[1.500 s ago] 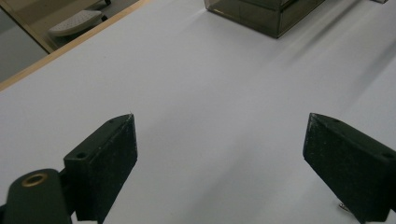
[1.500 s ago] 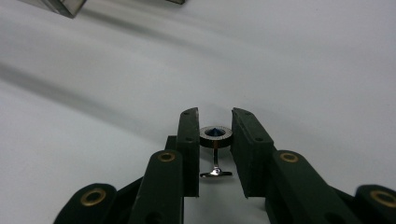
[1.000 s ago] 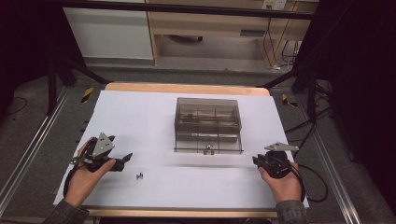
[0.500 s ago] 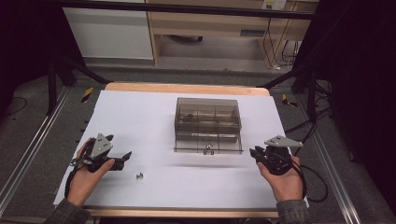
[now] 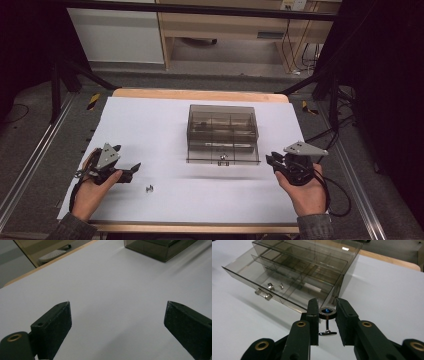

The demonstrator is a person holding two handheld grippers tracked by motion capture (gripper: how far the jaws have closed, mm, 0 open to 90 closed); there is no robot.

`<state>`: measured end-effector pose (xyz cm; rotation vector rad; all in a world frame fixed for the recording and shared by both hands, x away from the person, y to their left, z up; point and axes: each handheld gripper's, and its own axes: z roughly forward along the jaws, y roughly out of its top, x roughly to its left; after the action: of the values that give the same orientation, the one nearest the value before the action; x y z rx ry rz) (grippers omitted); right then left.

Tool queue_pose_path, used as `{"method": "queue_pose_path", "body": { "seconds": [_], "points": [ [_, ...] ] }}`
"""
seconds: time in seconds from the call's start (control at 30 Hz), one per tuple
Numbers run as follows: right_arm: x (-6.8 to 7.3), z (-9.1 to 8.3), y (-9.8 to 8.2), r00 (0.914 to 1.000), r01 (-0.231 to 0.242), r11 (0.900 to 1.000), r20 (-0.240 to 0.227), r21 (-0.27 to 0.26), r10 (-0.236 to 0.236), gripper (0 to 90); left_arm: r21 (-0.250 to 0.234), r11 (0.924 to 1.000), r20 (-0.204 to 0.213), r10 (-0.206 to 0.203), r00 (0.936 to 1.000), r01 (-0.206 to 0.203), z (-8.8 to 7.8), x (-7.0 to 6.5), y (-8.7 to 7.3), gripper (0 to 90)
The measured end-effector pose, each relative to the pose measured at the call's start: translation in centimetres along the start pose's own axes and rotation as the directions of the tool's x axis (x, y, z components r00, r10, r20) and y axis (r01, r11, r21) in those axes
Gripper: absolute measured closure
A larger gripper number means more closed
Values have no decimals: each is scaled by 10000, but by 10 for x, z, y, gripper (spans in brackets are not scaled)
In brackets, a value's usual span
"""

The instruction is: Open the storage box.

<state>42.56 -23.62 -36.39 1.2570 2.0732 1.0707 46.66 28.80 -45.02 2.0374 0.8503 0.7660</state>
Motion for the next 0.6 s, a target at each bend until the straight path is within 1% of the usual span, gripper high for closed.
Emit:
{"method": "queue_pose_path", "body": {
  "seconds": [0.07,0.17,0.2,0.33,0.53,0.6],
  "points": [
    [3,0,5,10000,70,10000,-64,-51,-70,733,-17,10000,10,-67,10000,67,0,1,-1,74],
    [10,1,14,9994,254,9992,-240,-299,-261,734,-162,9997,-144,-178,9997,176,-2,1,-1,74],
    [12,2,16,9994,185,9991,-299,-374,-196,734,-212,9996,-209,-164,9996,159,-4,2,-2,74],
    [20,11,26,9985,328,9983,-427,-491,-349,733,-368,9988,-397,-350,9986,336,-6,4,-5,75],
    [31,22,41,9958,553,9960,-695,-697,-602,733,-487,9979,-441,-446,9980,424,-6,3,-7,75],
    [35,26,46,9944,640,9952,-796,-745,-699,734,-509,9973,-493,-555,9972,530,-7,4,-8,75]
  ]
}}
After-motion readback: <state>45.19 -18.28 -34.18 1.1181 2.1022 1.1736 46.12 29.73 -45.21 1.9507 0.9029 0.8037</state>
